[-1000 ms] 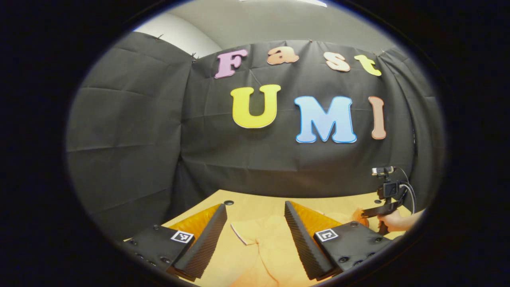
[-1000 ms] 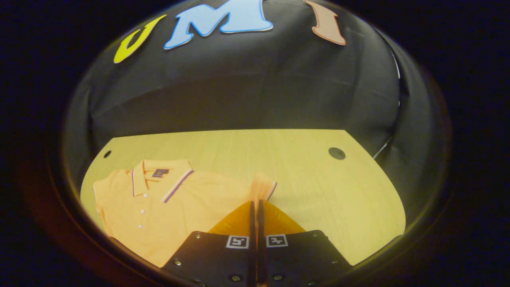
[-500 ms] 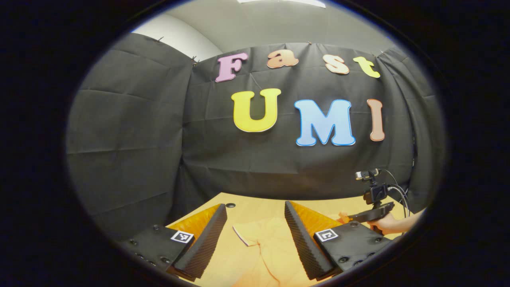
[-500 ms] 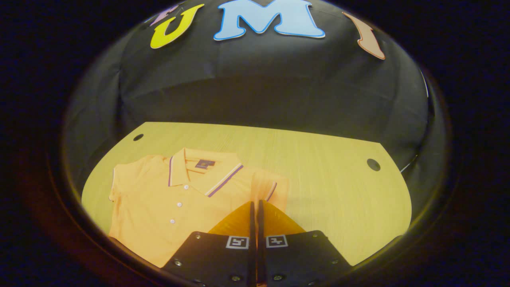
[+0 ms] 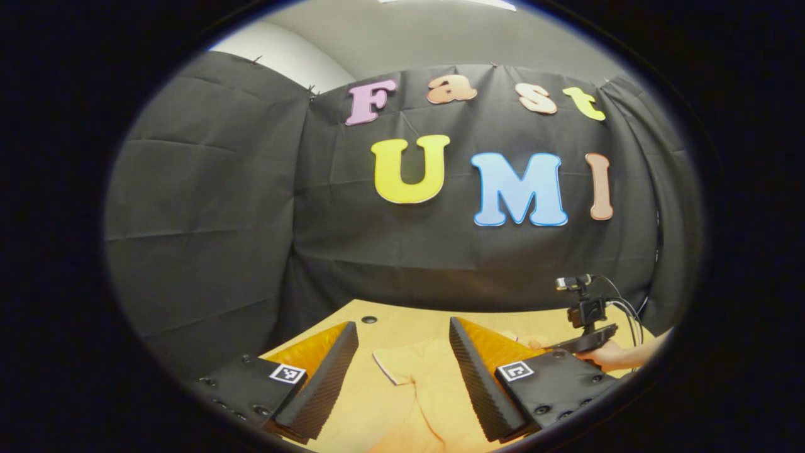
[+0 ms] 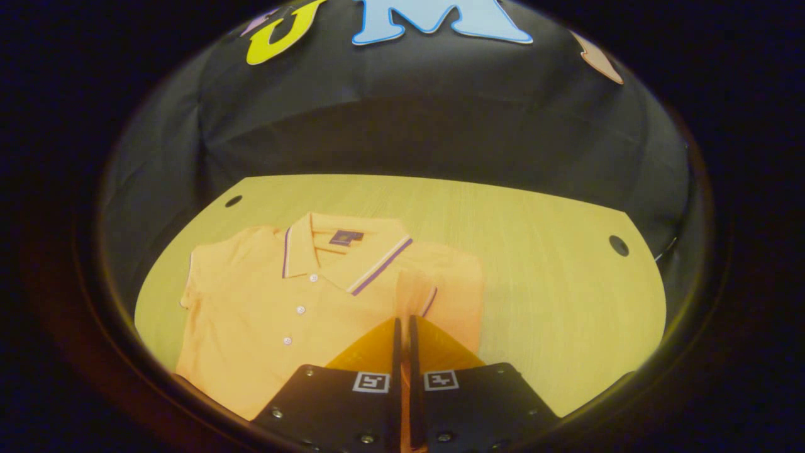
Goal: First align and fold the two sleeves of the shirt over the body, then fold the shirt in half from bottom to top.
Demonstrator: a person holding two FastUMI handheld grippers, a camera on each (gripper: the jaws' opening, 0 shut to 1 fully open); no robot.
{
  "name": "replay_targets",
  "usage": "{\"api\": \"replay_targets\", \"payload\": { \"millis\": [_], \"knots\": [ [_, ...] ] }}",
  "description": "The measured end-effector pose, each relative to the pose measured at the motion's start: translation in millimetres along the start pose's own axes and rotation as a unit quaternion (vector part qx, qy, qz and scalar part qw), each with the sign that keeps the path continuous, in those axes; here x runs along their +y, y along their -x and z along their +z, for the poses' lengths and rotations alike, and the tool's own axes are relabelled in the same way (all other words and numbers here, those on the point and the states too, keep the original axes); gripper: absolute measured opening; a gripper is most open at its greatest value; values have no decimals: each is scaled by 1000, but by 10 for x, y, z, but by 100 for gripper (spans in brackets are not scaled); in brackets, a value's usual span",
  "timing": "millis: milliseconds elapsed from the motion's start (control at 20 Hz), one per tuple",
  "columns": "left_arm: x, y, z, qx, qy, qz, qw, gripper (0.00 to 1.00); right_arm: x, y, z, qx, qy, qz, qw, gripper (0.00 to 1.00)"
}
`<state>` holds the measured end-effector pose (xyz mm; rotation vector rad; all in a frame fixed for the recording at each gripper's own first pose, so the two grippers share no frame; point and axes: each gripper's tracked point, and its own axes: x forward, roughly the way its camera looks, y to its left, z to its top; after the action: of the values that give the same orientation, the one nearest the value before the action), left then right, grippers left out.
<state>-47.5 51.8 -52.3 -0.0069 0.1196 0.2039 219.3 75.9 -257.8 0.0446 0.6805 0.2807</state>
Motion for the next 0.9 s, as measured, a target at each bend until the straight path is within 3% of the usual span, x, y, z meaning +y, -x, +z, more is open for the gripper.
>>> {"api": "replay_targets", "payload": {
  "millis": [150,250,300,400,500,800,900],
  "knots": [
    [-11,-47,-21,2,1,-9,1000,94,22,33,17,1,-6,2,1000,13],
    [-28,-95,-11,1,1,-16,1000,94,64,113,65,-4,-11,6,1000,29],
    [-42,-121,-12,1,2,-21,1000,94,79,132,88,-8,-11,8,1000,50],
    [-39,-192,-49,4,3,-29,1000,94,124,227,135,-16,-8,7,1000,78],
    [-39,-292,-98,7,6,-37,999,94,130,348,212,-28,0,-3,1000,95],
    [13,-775,-507,36,12,-66,997,94,289,851,388,-71,-2,-24,997,96],
    [49,-978,-720,56,16,-74,996,95,322,1070,449,-89,-6,-36,995,92]
  ]
}}
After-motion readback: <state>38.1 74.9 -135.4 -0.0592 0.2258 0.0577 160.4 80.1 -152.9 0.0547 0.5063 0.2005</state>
